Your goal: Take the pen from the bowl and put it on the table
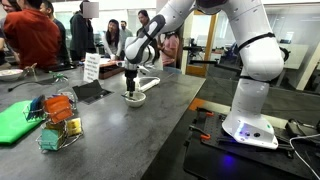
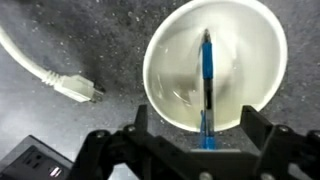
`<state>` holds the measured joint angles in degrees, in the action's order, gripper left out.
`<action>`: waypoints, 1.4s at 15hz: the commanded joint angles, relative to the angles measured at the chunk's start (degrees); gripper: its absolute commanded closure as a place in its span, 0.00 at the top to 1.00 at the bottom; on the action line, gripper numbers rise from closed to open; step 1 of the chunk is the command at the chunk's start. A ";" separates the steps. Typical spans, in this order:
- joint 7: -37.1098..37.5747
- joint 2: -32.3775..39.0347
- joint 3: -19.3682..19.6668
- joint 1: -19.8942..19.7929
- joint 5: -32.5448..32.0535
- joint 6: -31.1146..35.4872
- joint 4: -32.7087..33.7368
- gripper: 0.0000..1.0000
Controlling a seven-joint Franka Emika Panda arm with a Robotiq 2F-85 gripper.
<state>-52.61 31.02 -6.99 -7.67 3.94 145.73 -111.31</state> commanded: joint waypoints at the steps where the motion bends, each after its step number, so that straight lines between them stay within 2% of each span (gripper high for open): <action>1: 2.52 -2.33 -0.10 0.38 -2.52 2.81 -4.10 1.00; 6: 7.46 -4.85 0.96 1.78 -6.09 9.37 -8.96 1.00; 10: 10.96 -6.64 0.34 1.18 -8.28 10.38 -11.09 1.00; 11: 10.46 -6.86 -0.18 0.75 -8.16 10.02 -11.39 0.96; 12: 9.34 -7.14 -1.05 0.05 -7.40 9.66 -11.67 0.84; 13: 9.50 -7.31 -0.99 0.13 -7.50 9.84 -12.00 0.78; 15: 9.21 -7.13 -1.34 -0.14 -7.11 9.94 -12.10 0.61; 17: 9.33 -6.70 -1.55 -0.39 -6.77 10.19 -12.03 0.50; 18: 9.66 -6.28 -1.31 -0.35 -6.97 10.47 -11.77 0.52; 19: 9.49 -5.80 -1.45 -0.72 -6.58 10.64 -11.37 0.49; 20: 9.34 -5.31 -1.60 -1.14 -6.18 10.86 -10.96 0.56; 21: 8.82 -4.93 -2.01 -1.73 -5.65 10.70 -10.66 0.57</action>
<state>-44.24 25.35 -7.69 -7.72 -2.58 154.86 -122.23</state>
